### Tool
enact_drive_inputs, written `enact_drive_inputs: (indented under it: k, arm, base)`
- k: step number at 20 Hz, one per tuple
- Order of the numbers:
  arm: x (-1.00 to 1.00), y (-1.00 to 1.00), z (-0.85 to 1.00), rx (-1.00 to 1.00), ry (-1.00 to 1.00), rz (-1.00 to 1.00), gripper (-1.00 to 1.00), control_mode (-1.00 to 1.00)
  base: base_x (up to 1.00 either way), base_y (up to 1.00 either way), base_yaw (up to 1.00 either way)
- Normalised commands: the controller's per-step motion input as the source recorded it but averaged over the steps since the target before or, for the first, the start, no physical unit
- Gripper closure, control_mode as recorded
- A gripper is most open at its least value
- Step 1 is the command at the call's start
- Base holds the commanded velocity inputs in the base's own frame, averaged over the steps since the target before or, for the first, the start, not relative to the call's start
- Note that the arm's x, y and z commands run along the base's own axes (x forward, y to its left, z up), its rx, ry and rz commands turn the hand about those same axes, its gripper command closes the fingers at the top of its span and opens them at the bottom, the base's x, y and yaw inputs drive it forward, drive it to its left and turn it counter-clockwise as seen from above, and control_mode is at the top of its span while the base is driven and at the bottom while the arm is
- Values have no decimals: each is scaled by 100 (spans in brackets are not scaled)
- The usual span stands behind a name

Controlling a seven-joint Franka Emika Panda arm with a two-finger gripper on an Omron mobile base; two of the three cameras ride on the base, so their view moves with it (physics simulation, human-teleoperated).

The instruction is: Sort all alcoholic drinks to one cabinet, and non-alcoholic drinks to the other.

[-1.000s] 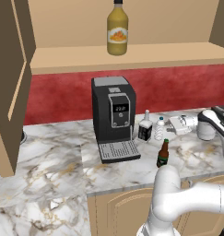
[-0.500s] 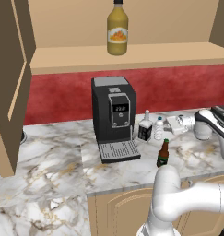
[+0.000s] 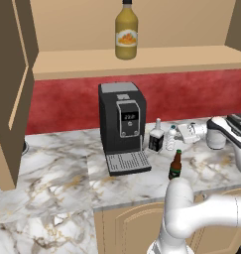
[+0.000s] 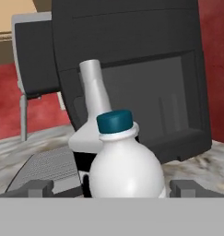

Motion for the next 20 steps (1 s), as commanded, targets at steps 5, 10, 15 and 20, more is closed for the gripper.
enact_drive_inputs:
  k: [5,10,15,20]
  arm:
    - [0,2,0,0,0,0,-100,-100]
    - [0,17,0,0,1,0,100,-100]
    - [0,6,0,0,2,0,100,-100]
    - [-4,0,33,0,0,-1,100,-100]
  base:
    - [0,0,0]
    - [0,0,0]
    - [0,0,0]
    - [0,0,0]
